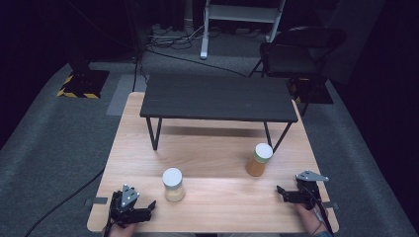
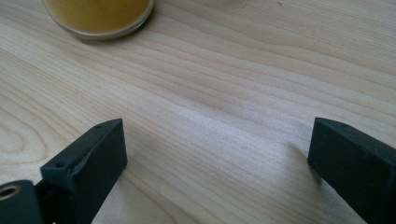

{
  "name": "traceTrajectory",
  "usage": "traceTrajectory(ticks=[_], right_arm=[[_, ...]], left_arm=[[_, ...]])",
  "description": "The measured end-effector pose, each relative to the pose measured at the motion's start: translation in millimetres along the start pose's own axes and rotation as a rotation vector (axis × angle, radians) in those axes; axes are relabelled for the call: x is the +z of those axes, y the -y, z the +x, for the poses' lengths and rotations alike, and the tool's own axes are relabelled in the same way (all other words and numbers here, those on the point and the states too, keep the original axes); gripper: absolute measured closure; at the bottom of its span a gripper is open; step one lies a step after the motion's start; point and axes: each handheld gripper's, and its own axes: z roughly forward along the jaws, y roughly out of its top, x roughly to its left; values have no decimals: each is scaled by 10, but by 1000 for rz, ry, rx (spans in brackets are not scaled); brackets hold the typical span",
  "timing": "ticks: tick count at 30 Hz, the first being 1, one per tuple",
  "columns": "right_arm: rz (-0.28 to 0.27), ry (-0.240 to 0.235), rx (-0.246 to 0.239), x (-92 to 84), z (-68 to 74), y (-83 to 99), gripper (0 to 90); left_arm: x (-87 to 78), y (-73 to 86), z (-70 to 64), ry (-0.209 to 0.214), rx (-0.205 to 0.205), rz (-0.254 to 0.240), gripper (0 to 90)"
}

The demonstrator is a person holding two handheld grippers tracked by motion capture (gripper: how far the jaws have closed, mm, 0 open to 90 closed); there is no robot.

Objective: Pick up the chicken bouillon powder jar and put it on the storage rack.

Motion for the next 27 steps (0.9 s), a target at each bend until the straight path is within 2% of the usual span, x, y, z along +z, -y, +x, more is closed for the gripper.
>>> traceTrajectory(ticks=[12,18,20,23,27], right_arm=[[0,-5,-3,3,-8,-3,43],[0,-5,-3,3,-8,-4,43],[0,-5,-3,4,-10,-5,43],[1,-7,-3,6,-12,-7,43],[0,-7,-4,7,-13,-8,43]], left_arm=[[-9,29,0,2,3,-8,62],[-58,2,-42,-4,5,-3,73],[-108,-2,-87,-13,22,-21,74],[-212,12,-175,-32,9,-56,81],[-372,81,-279,-40,-11,-150,79]])
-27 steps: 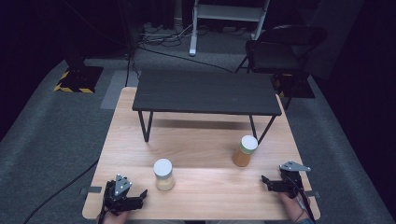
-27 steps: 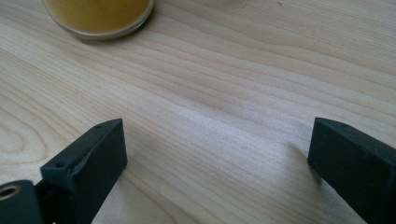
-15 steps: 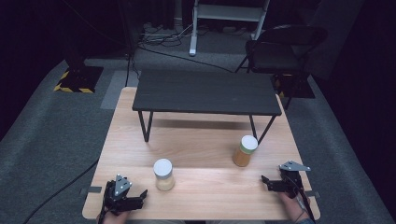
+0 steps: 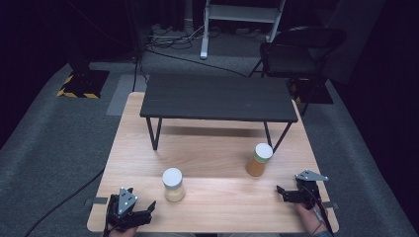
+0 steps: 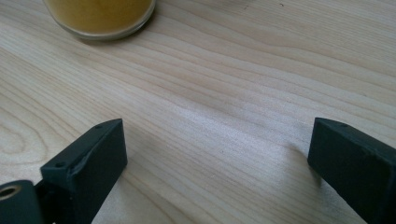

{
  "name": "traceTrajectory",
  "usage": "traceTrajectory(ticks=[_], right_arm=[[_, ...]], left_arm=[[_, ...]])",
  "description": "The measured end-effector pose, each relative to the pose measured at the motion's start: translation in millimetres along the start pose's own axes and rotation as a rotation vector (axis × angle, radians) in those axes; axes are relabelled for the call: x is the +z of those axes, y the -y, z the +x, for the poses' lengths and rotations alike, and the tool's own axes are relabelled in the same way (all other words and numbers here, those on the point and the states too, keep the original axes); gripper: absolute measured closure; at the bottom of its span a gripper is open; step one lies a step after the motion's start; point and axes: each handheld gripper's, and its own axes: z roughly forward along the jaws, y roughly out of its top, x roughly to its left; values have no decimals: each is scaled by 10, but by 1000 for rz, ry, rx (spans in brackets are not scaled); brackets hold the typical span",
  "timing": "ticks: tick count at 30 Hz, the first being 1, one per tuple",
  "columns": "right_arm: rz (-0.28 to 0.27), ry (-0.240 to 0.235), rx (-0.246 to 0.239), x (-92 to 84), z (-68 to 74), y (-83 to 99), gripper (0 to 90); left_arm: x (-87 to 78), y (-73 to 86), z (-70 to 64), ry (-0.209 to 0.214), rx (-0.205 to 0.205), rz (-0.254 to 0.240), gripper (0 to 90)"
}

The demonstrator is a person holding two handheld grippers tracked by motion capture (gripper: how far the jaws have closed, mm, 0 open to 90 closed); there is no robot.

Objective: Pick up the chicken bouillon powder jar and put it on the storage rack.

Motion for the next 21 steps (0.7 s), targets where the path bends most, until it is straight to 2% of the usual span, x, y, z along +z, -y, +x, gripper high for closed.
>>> traceTrajectory(ticks=[2,4,7,11,14,21], right_arm=[[0,0,0,1,0,-1,43],[0,0,0,1,0,-1,43],[0,0,0,1,0,-1,43],[0,0,1,1,0,-1,43],[0,-1,0,2,-1,-3,43],[0,0,1,3,0,-5,43]], left_arm=[[-69,20,-43,3,-20,-48,78],[-111,27,-105,-3,-23,-81,78],[-157,32,-182,-7,-20,-109,80],[-210,77,-226,7,-47,-152,94],[-223,109,-276,-1,-31,-180,100],[-234,134,-334,-7,-38,-226,101]])
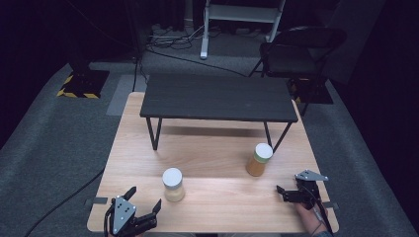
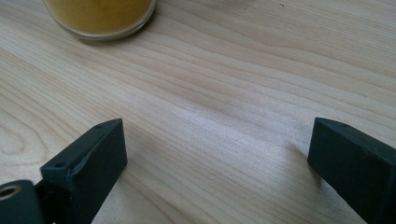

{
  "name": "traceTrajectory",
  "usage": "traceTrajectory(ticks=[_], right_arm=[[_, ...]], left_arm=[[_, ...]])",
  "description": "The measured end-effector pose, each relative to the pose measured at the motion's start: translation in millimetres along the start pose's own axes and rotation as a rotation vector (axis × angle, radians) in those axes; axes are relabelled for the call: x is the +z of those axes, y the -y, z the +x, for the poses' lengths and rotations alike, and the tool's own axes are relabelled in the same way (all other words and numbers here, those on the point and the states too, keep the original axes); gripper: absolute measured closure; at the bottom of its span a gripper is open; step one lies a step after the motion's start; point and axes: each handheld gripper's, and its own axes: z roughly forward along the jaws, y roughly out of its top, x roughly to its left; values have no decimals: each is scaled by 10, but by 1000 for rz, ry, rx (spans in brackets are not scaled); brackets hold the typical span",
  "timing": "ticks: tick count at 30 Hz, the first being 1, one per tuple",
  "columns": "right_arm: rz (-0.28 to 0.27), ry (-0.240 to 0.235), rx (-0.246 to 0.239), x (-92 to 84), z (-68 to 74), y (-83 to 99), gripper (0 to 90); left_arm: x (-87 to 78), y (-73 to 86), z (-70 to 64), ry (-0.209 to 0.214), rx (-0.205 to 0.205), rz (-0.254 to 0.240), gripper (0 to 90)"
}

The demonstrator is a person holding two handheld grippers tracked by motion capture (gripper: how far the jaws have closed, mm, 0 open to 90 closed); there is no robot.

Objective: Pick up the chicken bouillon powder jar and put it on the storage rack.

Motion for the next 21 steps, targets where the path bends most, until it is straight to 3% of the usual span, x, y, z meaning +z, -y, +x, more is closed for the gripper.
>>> traceTrajectory(ticks=[8,21], right_arm=[[0,5,2,8,12,-6,42],[0,15,9,11,37,-10,41]], left_arm=[[84,-32,-15,46,-25,-18,90],[311,-148,-96,66,0,2,83]])
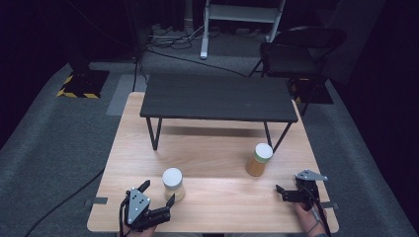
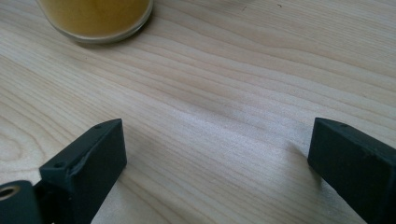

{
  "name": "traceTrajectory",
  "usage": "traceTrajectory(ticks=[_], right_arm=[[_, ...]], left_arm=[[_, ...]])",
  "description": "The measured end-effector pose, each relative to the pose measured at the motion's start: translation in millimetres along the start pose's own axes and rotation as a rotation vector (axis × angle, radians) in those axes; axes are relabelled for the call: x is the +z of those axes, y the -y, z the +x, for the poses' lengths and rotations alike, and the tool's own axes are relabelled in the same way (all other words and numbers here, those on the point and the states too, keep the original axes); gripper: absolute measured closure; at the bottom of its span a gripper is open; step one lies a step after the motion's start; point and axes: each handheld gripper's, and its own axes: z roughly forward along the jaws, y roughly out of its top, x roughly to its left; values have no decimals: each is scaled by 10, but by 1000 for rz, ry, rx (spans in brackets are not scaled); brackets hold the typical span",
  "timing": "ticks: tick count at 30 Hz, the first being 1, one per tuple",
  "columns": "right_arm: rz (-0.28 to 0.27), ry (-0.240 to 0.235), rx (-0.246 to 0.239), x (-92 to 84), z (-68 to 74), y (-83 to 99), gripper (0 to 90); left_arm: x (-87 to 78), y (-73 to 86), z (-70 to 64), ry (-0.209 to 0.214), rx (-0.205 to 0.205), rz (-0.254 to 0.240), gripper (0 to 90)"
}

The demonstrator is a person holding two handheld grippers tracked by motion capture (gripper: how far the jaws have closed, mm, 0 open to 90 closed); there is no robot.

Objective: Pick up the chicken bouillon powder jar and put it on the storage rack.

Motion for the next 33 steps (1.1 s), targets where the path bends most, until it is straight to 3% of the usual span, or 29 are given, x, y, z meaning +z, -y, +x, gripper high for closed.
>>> traceTrajectory(ticks=[9,14,21,26,30,33], right_arm=[[0,3,4,1,8,-1,41],[0,5,5,1,14,0,41],[0,7,8,0,21,1,41],[0,10,9,-2,28,3,41],[0,12,11,-4,32,4,41],[0,12,12,-4,32,4,41]], left_arm=[[157,-61,13,20,16,11,83],[247,-101,-8,20,43,22,85],[379,-141,14,33,41,32,98],[453,-169,19,32,35,52,171],[450,-175,31,41,55,54,331],[437,-214,25,45,65,69,334]])
